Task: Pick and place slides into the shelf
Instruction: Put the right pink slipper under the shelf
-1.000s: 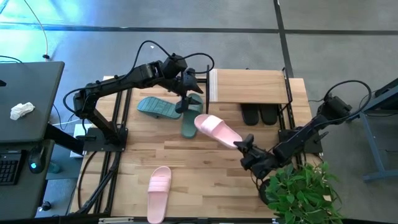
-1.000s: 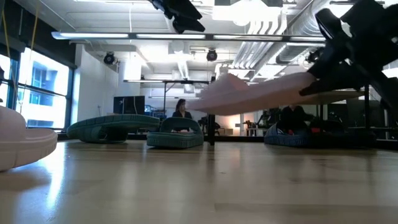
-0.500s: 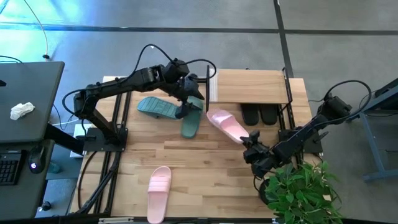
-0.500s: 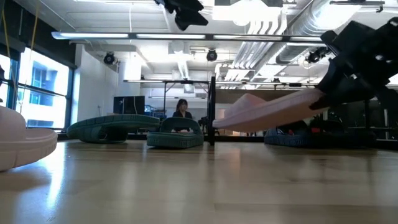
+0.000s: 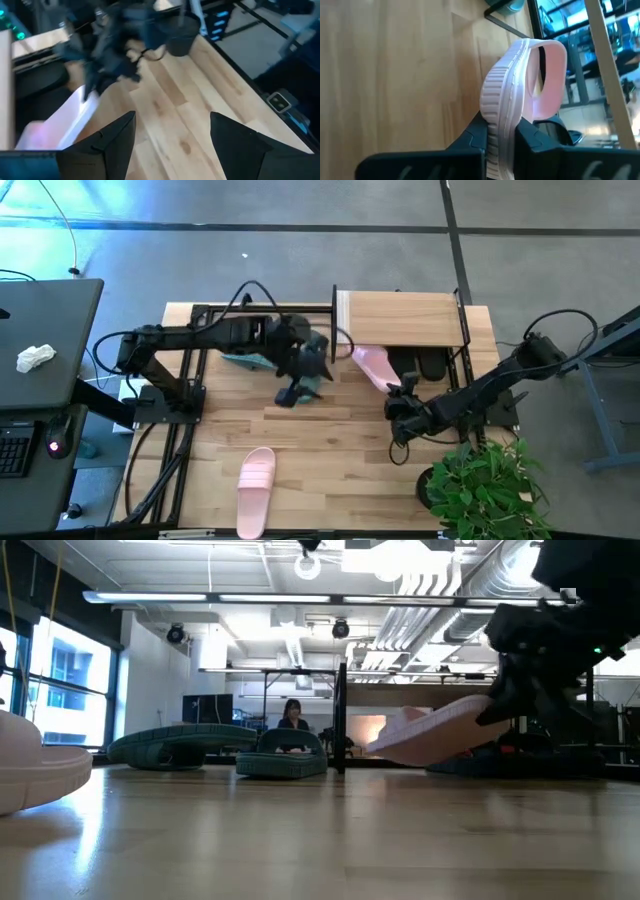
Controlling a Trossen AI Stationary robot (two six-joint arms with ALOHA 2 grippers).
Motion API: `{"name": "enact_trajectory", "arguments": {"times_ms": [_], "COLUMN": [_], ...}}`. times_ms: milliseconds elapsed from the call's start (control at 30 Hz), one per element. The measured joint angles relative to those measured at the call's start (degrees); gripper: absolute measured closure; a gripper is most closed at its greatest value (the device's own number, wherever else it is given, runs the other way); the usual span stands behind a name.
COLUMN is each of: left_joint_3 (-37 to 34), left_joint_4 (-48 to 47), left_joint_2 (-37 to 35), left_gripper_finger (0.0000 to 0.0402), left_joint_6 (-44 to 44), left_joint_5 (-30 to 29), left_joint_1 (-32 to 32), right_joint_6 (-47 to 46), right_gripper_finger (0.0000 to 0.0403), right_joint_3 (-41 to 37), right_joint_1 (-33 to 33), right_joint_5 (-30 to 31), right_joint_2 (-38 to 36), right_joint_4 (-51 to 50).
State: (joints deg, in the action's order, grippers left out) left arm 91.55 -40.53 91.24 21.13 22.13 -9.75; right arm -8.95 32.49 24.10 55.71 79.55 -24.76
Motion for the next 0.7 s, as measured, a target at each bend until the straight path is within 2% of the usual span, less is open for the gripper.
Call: {"name": "enact_trajectory", "arguments": {"times_ms": [167,333,700], "left_joint_3": [0.0,0.0,0.0], "left_joint_4": [0.0,0.0,0.1], "left_joint_2": [0.0,0.0,0.0], "left_gripper_finger": [0.0163,0.0163,0.0163], "left_joint_6": [1.7,1.8,1.8], "left_joint_5": [-2.1,-3.5,-8.7], "left_joint_1": [3.9,6.6,11.9], "right_joint_6": [-0.1,-0.1,0.3], "right_gripper_finger": [0.0387,0.0387,0.0387], "right_joint_3": [0.0,0.0,0.1], "right_joint_1": [-4.2,-8.5,-17.6], "right_joint_5": [-3.0,-3.4,-6.4], "right_joint_2": [0.0,0.0,0.0], "right_joint_4": [4.9,8.6,9.8]}}
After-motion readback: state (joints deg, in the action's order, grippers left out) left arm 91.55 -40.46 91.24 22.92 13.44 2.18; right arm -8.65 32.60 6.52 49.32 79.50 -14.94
